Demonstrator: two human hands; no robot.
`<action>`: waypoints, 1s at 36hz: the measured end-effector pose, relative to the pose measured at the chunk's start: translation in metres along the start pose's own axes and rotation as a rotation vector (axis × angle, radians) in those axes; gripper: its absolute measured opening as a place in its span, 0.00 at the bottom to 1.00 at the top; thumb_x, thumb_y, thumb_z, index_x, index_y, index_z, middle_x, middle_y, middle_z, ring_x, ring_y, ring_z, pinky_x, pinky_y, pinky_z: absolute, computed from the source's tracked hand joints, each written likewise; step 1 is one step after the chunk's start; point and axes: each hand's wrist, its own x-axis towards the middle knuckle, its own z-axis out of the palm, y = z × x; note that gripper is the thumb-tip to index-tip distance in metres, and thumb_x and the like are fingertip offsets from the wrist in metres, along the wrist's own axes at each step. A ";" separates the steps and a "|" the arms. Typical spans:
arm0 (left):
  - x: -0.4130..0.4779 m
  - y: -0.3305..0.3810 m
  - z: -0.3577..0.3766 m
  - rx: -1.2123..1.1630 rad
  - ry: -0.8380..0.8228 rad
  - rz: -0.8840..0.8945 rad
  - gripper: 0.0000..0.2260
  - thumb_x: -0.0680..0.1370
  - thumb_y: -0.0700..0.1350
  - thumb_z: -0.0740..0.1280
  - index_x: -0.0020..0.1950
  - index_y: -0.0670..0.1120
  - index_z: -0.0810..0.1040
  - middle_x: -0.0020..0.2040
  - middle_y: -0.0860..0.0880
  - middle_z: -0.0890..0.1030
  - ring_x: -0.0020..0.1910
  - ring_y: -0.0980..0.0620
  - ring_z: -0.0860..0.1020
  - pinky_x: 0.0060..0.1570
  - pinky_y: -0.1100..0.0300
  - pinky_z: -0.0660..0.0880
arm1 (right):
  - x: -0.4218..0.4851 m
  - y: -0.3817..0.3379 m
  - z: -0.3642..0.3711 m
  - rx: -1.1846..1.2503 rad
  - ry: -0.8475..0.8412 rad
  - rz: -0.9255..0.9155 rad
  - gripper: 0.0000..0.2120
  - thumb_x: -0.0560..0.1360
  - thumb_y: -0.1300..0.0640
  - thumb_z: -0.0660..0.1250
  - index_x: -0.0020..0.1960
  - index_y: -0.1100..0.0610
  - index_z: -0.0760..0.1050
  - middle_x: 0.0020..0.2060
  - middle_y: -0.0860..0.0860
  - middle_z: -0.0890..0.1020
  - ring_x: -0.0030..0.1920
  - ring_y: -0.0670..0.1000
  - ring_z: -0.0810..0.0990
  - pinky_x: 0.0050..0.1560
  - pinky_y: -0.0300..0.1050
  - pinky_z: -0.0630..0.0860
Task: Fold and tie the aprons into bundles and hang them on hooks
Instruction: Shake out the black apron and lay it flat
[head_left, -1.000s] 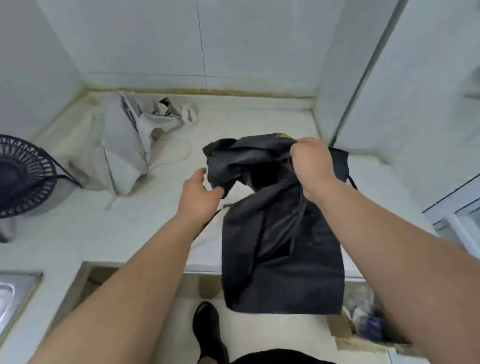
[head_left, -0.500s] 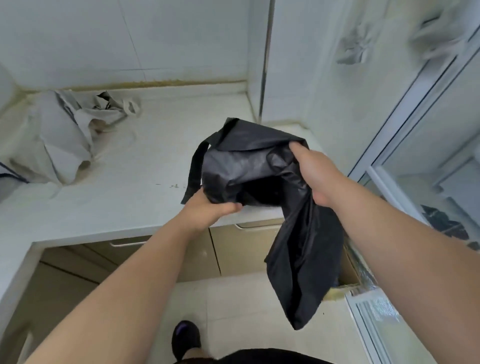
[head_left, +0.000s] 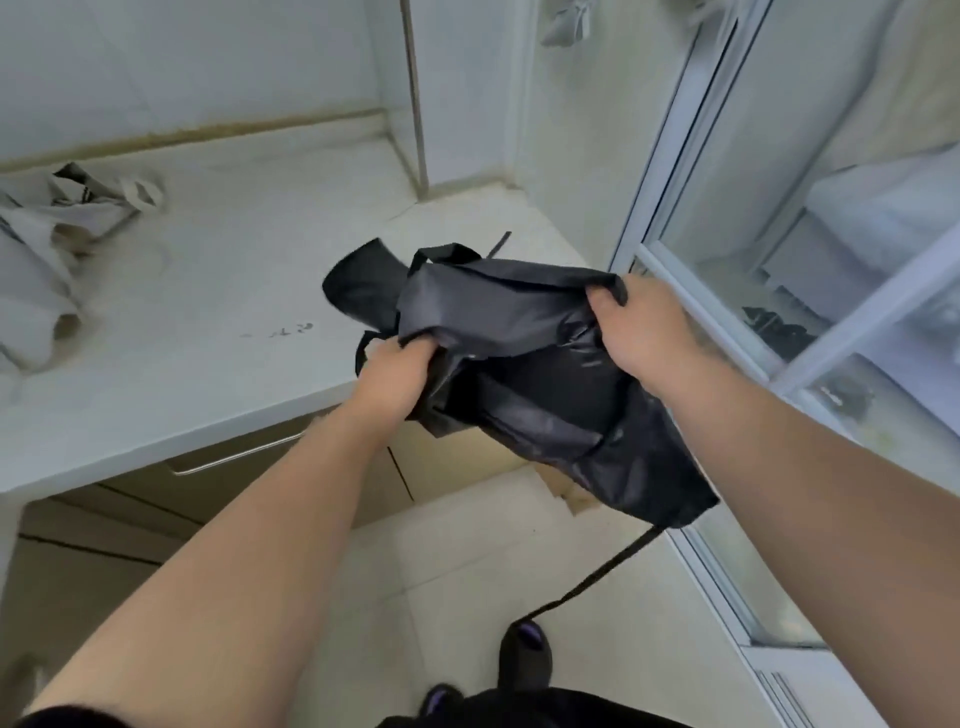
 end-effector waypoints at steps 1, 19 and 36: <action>-0.007 -0.004 -0.004 -0.017 -0.031 -0.080 0.07 0.76 0.52 0.63 0.45 0.52 0.79 0.45 0.48 0.83 0.49 0.44 0.81 0.55 0.48 0.77 | -0.004 0.002 0.002 0.025 0.015 -0.004 0.12 0.81 0.55 0.57 0.40 0.55 0.73 0.42 0.53 0.77 0.47 0.54 0.74 0.47 0.46 0.70; -0.106 -0.055 -0.026 0.122 0.083 -0.227 0.12 0.71 0.34 0.72 0.52 0.44 0.79 0.53 0.43 0.82 0.53 0.43 0.80 0.57 0.48 0.76 | -0.037 0.039 0.013 0.060 -0.340 -0.115 0.07 0.76 0.59 0.61 0.49 0.59 0.77 0.40 0.50 0.79 0.39 0.49 0.77 0.37 0.40 0.70; -0.135 -0.071 0.017 0.437 0.770 -0.165 0.09 0.78 0.48 0.61 0.49 0.43 0.74 0.42 0.47 0.77 0.42 0.45 0.75 0.39 0.56 0.71 | -0.033 0.066 -0.002 -0.022 -0.294 -0.164 0.08 0.79 0.63 0.55 0.53 0.59 0.72 0.46 0.53 0.75 0.44 0.54 0.71 0.41 0.42 0.64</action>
